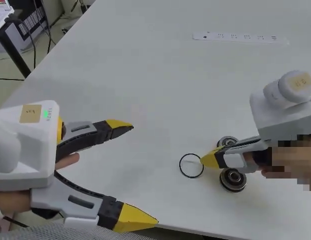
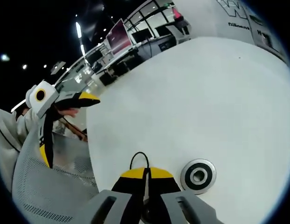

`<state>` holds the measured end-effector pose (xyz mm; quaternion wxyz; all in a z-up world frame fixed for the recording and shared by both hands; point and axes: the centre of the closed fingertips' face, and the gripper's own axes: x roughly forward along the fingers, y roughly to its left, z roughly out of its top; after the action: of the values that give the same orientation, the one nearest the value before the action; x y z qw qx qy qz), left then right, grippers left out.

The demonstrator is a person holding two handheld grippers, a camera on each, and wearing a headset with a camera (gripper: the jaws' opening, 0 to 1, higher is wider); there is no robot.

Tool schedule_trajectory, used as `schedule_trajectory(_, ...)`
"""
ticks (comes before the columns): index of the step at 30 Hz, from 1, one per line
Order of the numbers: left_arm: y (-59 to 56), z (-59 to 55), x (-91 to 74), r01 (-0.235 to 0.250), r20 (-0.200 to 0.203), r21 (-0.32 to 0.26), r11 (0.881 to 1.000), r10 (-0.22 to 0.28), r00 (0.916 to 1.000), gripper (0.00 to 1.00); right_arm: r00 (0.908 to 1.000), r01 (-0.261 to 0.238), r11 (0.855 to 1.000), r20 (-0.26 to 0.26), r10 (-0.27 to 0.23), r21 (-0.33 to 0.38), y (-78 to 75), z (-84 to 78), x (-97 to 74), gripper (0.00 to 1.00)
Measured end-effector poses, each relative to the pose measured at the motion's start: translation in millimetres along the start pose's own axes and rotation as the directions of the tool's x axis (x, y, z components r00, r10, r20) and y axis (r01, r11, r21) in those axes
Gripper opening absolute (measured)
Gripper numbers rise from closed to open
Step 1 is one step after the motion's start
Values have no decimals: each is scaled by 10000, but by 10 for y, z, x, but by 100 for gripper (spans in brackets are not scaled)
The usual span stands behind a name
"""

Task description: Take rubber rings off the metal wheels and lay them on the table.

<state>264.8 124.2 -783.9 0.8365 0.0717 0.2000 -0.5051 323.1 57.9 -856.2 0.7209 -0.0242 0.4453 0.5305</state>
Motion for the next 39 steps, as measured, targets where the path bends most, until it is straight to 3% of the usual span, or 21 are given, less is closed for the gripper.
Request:
schedule_trajectory(9,19,-14,-22,-66,-168,265,9996,71,9998,97,10000,32,9999,-30,-32,110,-39,-23,-128,6)
schedule_trajectory(18,6,-13,7,0,-214,364,9993,8,9998,98,9981,-268,9990,546,288,-368,57,42,-417,15)
schedule_trajectory(22,3,-9,6,30,-249,401,9992,-20,9997,98,9957,-173,9993,902,201,-318,28,59,-557,17)
schedule_trajectory(30,4,3,22,183,-337,407,9990,-169,9993,98,9941,56,9990,1085,-7,-453,-45,-11,-722,26)
schedule_trajectory(36,15,68,51,335,-355,561,9979,-316,9989,98,9957,284,9946,902,-194,-996,-84,-112,-763,31)
schedule_trajectory(39,25,89,66,392,-389,631,9972,-368,9986,98,9948,836,9827,707,-727,-1651,-175,-200,-768,30)
